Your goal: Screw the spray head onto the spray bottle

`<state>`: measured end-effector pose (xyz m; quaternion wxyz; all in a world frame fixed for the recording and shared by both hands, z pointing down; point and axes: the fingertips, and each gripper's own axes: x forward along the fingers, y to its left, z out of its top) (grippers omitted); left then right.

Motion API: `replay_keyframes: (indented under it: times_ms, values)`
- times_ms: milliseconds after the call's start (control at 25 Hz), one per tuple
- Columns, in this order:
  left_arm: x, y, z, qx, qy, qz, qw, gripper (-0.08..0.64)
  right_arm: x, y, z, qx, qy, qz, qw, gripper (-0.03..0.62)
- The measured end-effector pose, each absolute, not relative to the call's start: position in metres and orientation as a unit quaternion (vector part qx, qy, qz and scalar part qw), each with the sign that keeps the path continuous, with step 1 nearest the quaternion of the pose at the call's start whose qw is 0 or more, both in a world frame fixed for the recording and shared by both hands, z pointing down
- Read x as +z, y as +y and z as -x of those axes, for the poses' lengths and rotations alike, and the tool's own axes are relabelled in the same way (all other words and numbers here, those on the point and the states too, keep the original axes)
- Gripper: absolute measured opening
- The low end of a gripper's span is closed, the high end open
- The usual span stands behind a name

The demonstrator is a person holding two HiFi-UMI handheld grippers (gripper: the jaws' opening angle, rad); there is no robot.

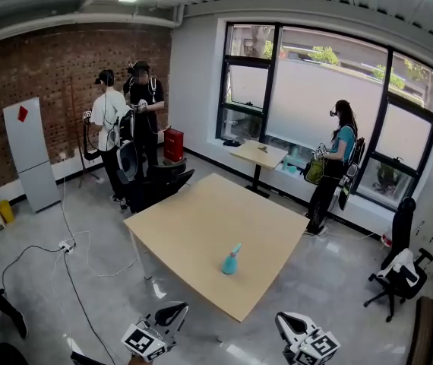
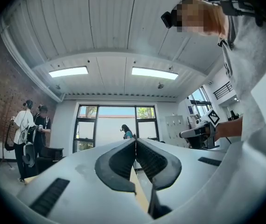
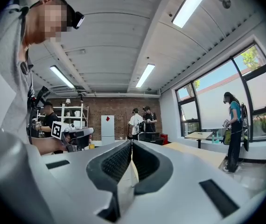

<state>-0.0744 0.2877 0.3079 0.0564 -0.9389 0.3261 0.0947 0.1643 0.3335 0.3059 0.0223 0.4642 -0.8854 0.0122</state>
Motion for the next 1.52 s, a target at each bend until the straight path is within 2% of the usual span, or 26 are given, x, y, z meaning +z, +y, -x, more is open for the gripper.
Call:
replay_keyframes:
  times_ms: [280, 800, 1320, 1400, 1520]
  values:
    - [0.307, 0.228, 0.030, 0.088, 0.347, 0.931, 0.065, 0.005, 0.303, 0.260, -0.200, 0.011, -0.904, -0.426, 0.014, 0.008]
    - [0.300, 0.150, -0.027, 0.063, 0.340, 0.937, 0.046, 0.006, 0.305, 0.203, -0.247, 0.034, -0.910, -0.412, -0.027, 0.008]
    - [0.375, -0.017, -0.057, 0.059, 0.272, 0.960, -0.020, 0.009, 0.325, 0.089, -0.249, 0.048, -0.886, -0.460, -0.001, 0.008]
    - [0.389, -0.047, -0.057, 0.052, 0.249, 0.967, -0.029, 0.028, 0.326, 0.061, -0.237, 0.051, -0.885, -0.464, 0.002, 0.008]
    - [0.418, -0.088, -0.066, 0.016, 0.207, 0.978, -0.027, 0.115, 0.329, 0.023, -0.222, 0.057, -0.880, -0.471, 0.009, 0.008]
